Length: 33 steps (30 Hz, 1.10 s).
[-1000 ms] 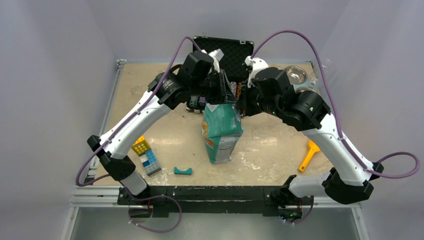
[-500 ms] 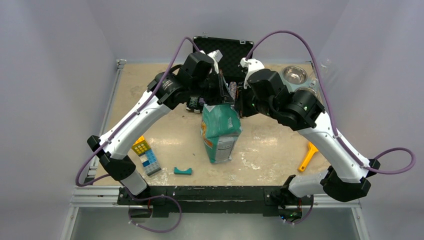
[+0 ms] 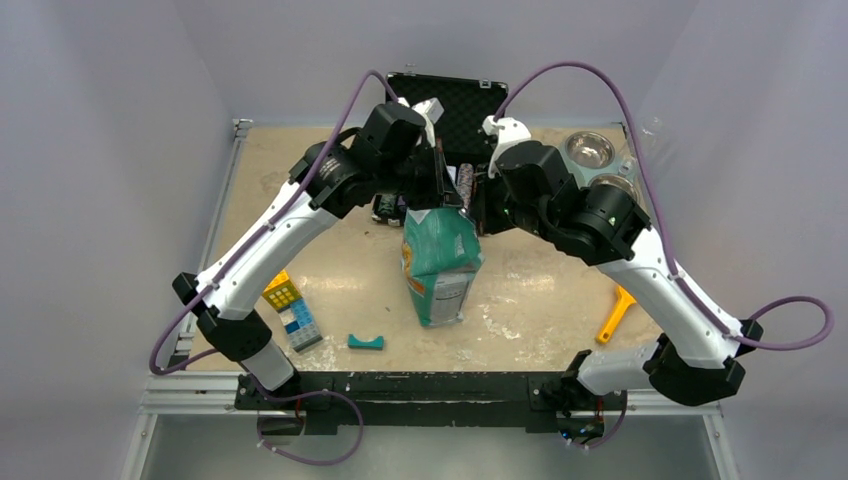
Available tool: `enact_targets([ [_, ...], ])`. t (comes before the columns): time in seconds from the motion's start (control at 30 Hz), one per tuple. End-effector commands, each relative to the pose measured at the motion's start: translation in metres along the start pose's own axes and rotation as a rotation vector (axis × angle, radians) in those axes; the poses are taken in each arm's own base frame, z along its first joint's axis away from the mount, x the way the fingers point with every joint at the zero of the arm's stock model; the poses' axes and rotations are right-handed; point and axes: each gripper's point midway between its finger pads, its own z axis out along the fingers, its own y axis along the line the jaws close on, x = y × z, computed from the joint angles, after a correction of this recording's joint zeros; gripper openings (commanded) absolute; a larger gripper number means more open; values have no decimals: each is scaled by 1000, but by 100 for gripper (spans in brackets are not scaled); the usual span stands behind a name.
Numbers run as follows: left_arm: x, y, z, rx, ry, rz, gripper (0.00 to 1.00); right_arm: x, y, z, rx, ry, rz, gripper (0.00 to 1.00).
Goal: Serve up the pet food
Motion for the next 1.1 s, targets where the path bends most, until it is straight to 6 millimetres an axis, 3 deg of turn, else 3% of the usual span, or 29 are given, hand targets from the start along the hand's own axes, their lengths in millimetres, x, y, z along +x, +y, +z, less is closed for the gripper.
enact_targets([
  [0.0,3,18,-34,-71,-5,68,0,-12,-52,-19,227,-81,-8,0],
  [0.2,4,20,-36,-73,-5,82,0,-17,-52,-29,217,-100,12,0],
  [0.43,2,8,-35,-11,-12,90,0,-22,-14,-29,10,-87,18,0],
  [0.47,1,6,-36,-1,-14,89,0,-24,-9,-31,-19,-93,21,2],
  [0.6,2,3,-36,17,-14,85,0,-36,16,-40,-151,-107,14,34],
  [0.7,2,0,-36,34,-13,82,0,-36,21,-31,-149,-73,4,42],
  [0.9,2,-1,-38,40,-16,79,0,-20,27,-7,-144,5,-14,44],
  [1.07,0,6,-46,-2,-36,57,0,-4,16,7,-85,47,-26,36],
])
